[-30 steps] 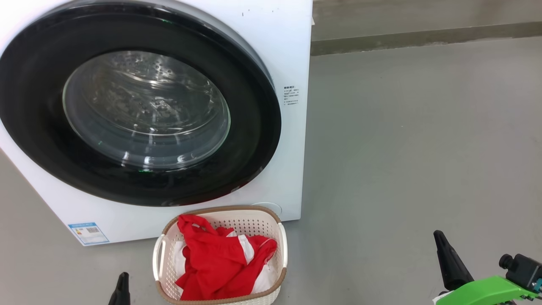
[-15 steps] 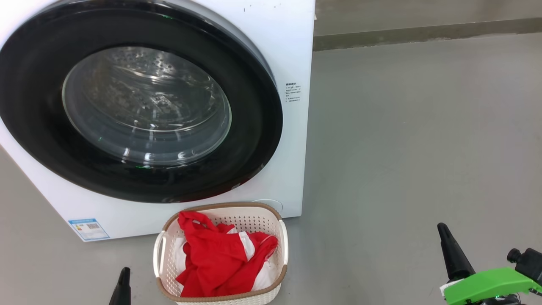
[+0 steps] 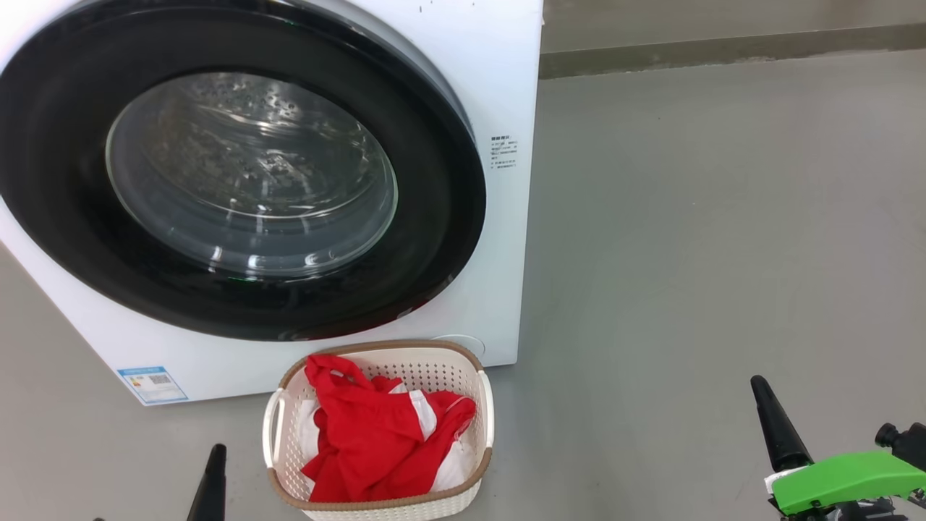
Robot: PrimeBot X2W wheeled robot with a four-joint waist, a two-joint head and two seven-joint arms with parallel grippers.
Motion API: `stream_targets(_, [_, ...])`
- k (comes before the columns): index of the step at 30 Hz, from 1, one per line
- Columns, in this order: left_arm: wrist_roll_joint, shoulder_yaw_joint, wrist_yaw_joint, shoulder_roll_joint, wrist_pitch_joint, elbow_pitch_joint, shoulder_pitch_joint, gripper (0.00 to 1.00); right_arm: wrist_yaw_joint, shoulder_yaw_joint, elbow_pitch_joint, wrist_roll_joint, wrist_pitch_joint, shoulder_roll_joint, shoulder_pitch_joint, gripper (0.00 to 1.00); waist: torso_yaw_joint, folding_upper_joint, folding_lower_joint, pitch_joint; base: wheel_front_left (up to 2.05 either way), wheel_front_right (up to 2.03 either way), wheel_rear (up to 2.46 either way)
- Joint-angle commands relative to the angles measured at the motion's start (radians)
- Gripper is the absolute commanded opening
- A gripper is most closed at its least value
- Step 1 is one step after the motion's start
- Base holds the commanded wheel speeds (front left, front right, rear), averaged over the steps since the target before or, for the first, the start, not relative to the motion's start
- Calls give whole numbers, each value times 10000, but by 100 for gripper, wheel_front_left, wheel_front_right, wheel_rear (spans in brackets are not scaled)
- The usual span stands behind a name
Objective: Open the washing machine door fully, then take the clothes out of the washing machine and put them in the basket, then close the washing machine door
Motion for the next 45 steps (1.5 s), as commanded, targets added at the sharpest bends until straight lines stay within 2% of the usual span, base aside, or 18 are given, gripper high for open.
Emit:
stream_targets(1, [-280, 186, -46, 192, 69, -225, -509, 0, -5, 39, -277, 268, 71, -86, -590, 0, 5, 0, -1, 12, 0, 0, 0])
stream_targets(45, [-5085, 161, -71, 249, 1302, -149, -1326, 0, -9, -468, -295, 4710, 1334, 66, -1171, 0, 140, 0, -1, 377, 0, 0, 0])
